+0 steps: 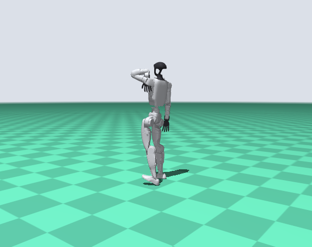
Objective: In place motions
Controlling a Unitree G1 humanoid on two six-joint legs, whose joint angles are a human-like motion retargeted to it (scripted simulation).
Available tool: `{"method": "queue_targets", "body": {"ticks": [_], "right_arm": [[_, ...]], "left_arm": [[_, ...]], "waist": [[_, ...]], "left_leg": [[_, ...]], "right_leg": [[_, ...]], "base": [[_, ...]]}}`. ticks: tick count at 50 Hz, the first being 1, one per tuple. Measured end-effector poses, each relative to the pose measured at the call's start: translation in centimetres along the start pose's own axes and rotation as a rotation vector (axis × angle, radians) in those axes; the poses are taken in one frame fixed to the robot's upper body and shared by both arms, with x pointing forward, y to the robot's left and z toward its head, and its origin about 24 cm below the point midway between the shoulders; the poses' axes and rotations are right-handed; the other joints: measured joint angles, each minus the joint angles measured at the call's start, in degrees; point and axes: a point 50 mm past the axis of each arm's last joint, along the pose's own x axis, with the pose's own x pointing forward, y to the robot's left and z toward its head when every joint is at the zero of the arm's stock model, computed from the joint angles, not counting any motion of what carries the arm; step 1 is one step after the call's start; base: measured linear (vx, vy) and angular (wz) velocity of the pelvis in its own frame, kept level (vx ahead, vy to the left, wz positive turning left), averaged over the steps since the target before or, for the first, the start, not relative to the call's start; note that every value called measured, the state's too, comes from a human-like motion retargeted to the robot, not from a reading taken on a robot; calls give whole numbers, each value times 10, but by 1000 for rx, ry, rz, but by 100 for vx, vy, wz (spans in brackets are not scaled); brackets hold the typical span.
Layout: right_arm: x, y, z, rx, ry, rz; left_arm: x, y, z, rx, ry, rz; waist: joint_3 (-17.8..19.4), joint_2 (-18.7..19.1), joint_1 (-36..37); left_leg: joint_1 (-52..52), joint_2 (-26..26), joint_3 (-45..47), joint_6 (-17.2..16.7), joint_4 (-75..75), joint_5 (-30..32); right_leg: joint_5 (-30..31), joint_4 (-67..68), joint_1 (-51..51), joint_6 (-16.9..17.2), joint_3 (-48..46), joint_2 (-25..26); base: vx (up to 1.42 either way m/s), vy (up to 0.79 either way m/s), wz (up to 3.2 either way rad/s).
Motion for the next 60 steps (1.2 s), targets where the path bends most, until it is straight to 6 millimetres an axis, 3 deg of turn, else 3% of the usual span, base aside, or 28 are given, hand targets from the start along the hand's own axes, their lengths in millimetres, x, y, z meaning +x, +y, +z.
{"method": "queue_targets", "body": {"ticks": [10, 18, 32, 60], "right_arm": [[1, 5, 8, -25, -32, 25], [-1, 6, -7, -69, 17, 37], [-4, 6, -27, 32, 77, 21], [-3, 4, -21, -8, 81, 63]], "left_arm": [[1, 1, 1, -16, 47, 36], [2, 1, 2, -18, 71, 38], [2, 1, 2, -6, 69, 23], [2, 0, 2, 29, 68, -19]], "waist": [[1, -1, 15], [-1, 2, 24], [0, 12, 26], [10, 19, 11]], "left_leg": [[2, 3, 2, -4, 3, -2], [5, 5, 7, -5, 4, -5], [5, 9, 11, -6, 6, -3], [-2, 14, 3, 5, -4, -2]], "right_leg": [[0, 0, 0, 0, 4, 3], [-3, 1, 3, 1, 11, 3], [4, 3, 1, -3, 18, 7], [5, -1, -4, -9, 4, 14]], "base": [[0, 0, 0], [0, 0, 0], [0, 0, 0], [0, 0, 0]]}}
